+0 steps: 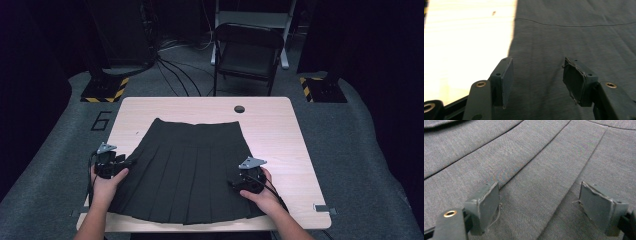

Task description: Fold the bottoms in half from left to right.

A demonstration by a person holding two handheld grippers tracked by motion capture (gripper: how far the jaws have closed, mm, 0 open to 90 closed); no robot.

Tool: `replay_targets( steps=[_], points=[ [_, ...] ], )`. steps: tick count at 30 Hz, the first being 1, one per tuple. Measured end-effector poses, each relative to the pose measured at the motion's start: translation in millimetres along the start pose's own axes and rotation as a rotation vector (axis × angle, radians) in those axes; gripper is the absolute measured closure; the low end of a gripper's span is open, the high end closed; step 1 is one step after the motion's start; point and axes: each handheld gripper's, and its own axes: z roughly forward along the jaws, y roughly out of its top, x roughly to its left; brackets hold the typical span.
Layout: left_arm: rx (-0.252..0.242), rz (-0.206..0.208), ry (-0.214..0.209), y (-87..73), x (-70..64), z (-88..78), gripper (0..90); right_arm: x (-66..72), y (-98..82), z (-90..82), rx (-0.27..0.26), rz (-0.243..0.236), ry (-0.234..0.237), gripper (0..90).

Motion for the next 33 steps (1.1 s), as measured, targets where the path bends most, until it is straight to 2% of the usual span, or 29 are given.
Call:
replay_targets(
  steps=[1,7,8,10,11,12,13,18,20,33],
  points=[
    [-0.009,-0.003,0.008,-1.1,2.4,0.7,40.8,0.0,0.0,0.0,0.000,0.001,0.000,16.4],
    [0.012,-0.015,0.027,-6.4,13.9,2.4,39.7,0.0,0.0,0.1,0.000,0.001,0.000,16.4],
    [0.004,-0.014,0.036,-7.3,14.4,2.7,39.7,0.1,0.0,0.1,-0.002,0.002,0.001,16.4],
    [0.006,-0.022,0.024,-9.5,16.0,4.4,40.4,0.0,0.0,0.1,-0.002,0.001,0.001,16.4],
    [0.003,-0.019,0.037,-10.8,16.2,6.7,40.4,-0.1,0.0,0.1,-0.001,0.000,0.001,16.4],
    [0.021,-0.013,0.042,-11.6,16.9,6.7,40.9,-0.1,0.0,0.2,-0.002,0.001,0.001,16.4],
    [0.006,-0.016,0.044,-12.9,17.2,8.7,41.4,-0.1,0.0,0.2,-0.002,0.001,0.001,16.4],
    [0.023,-0.019,0.063,-15.5,18.7,10.7,42.4,-0.1,0.0,0.2,-0.002,0.001,0.002,16.4],
    [0.015,-0.020,0.064,-16.6,19.2,12.6,42.8,-0.1,0.0,0.1,-0.002,0.001,0.002,16.4],
    [0.065,0.037,0.079,-20.8,11.9,28.2,43.0,0.0,0.0,0.2,-0.002,0.002,0.002,16.4]
  ],
)
